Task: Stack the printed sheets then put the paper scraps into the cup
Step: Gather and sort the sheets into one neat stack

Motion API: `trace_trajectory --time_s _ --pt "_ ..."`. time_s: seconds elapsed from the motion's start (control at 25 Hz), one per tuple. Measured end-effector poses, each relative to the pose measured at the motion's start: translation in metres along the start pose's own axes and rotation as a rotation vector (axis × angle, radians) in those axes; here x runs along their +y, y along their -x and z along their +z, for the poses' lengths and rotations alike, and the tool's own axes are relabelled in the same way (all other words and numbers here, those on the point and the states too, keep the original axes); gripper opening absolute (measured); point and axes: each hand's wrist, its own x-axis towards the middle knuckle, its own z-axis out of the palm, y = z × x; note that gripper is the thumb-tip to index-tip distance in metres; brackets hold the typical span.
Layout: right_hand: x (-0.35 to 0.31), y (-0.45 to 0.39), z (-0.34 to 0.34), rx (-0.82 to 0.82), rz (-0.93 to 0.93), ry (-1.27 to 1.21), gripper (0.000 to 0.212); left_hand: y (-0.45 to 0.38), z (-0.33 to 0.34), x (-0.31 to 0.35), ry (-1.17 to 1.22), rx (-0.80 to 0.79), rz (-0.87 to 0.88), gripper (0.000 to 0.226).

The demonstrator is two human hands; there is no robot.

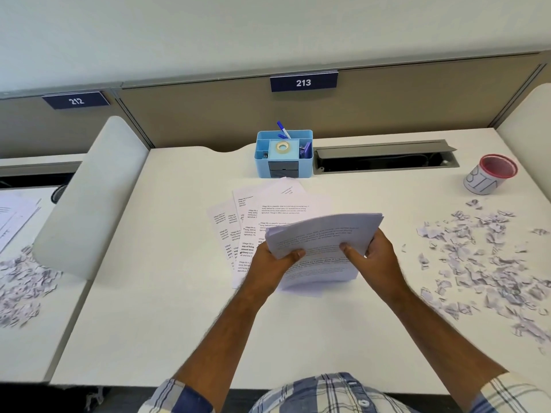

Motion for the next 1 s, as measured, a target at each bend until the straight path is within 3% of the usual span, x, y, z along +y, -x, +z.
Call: trace_trajectory --time_s 0.28,0.56,0.76,1.0 --pt "0.006 0.005 -0.006 0.023 -0.053 0.018 0.053 0.001 -0.003 0.001 -0.015 -0.007 0.012 0.043" --pt "0.005 0.001 -0.003 0.061 -0.057 0.038 0.046 -0.002 0.001 0.000 -0.010 0.058 0.025 0.029" --pt "0.026 0.001 -0.004 0.044 0.005 0.005 0.050 -0.004 0.002 -0.012 -0.017 0.027 0.043 0.044" --pt "0.045 -0.002 -0.004 -0.005 0.075 0.068 0.051 -0.005 0.011 -0.018 -0.092 0.042 -0.006 0.046"
